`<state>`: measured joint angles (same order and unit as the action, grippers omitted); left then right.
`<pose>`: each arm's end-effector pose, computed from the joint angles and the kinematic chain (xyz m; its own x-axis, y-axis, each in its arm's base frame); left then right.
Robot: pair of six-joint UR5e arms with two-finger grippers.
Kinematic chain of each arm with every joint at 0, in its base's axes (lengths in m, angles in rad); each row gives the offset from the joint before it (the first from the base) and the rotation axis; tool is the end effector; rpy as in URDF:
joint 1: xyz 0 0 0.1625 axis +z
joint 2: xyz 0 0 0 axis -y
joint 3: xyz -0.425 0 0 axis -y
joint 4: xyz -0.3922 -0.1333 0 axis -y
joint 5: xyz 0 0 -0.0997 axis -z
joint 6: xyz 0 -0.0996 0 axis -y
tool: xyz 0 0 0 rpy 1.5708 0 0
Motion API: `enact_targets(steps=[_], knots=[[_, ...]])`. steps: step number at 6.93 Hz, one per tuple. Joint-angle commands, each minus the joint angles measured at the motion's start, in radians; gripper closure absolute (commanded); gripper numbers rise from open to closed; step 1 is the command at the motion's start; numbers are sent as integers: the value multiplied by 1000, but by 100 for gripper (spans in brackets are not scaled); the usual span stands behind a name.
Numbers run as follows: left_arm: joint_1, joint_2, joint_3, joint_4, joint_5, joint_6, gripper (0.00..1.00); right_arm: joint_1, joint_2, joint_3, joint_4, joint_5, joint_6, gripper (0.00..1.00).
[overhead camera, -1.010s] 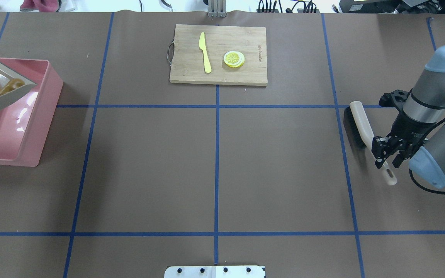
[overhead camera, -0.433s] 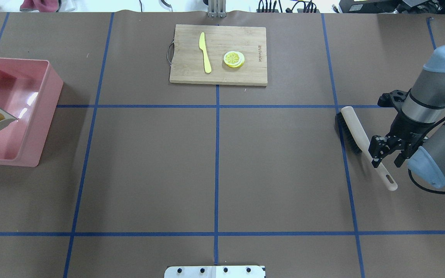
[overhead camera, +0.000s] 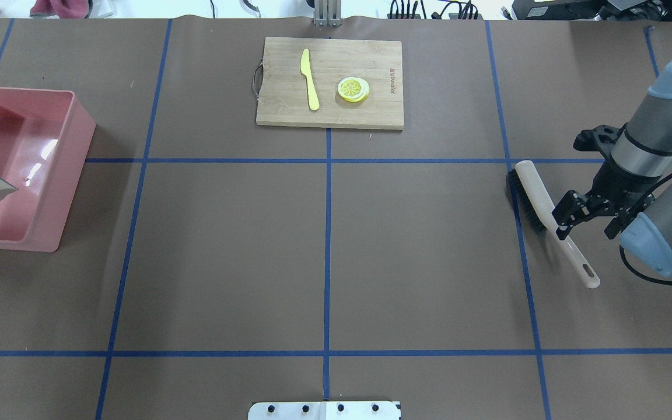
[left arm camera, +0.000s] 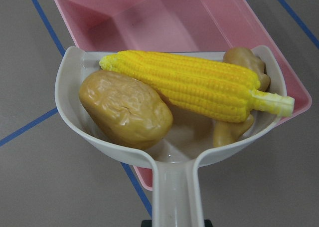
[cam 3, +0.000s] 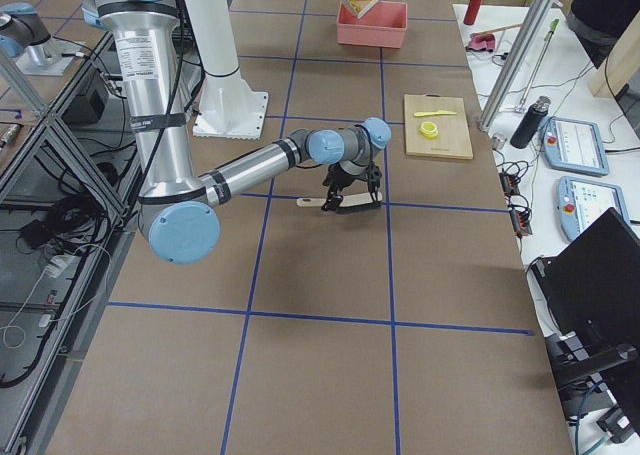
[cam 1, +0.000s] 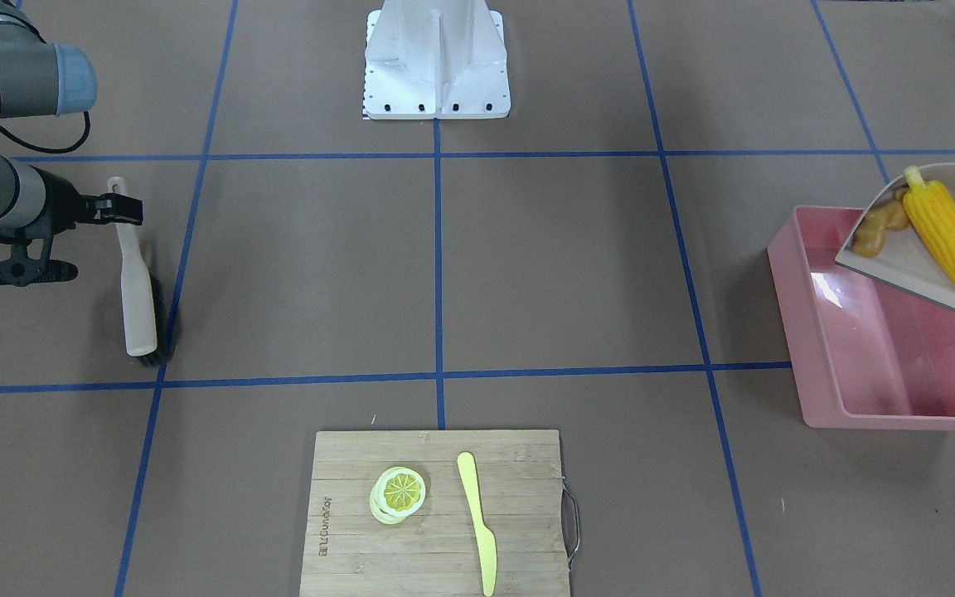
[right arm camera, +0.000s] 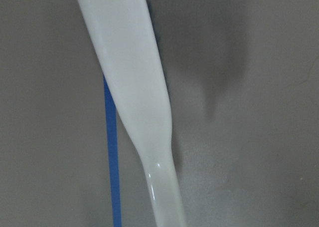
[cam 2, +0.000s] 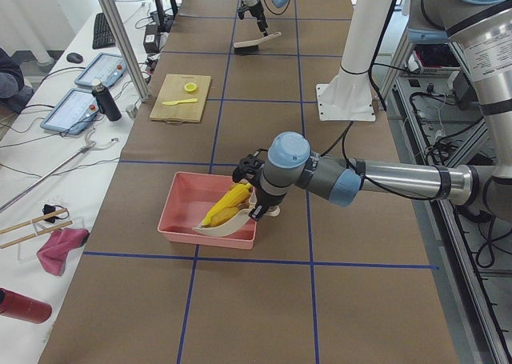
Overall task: Sweep and dump trash into bin
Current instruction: 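Tip the dustpan into the bin with the left while the right releases the brush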
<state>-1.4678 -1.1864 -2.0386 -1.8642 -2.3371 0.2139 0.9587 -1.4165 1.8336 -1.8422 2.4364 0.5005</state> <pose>-0.0278 -0.3553 0.5539 0.6544 0.5168 -0.5520 -0.2400 0.8342 0.4965 -0.2586 -0.4684 0.4730 0.6825 -0.0176 0.7307 0.2747 0.9326 -0.2342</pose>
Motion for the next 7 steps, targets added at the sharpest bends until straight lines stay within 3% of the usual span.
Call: enact_targets(steps=[1,2,4,5,7], knots=[[0,-51,-26,133,38,25,100,153,33,-5,99,-66,-11,0],[-2,-67,-44,211,62,68,100,261,84,7,113,-161,-11,0],[-2,-126,-55,354,82,157,100,398,107,-25,112,-244,-70,0],[3,-128,-55,356,82,157,100,447,102,-106,112,-243,-249,0],[6,-130,-60,408,90,211,100,497,91,-227,124,-228,-278,0]])
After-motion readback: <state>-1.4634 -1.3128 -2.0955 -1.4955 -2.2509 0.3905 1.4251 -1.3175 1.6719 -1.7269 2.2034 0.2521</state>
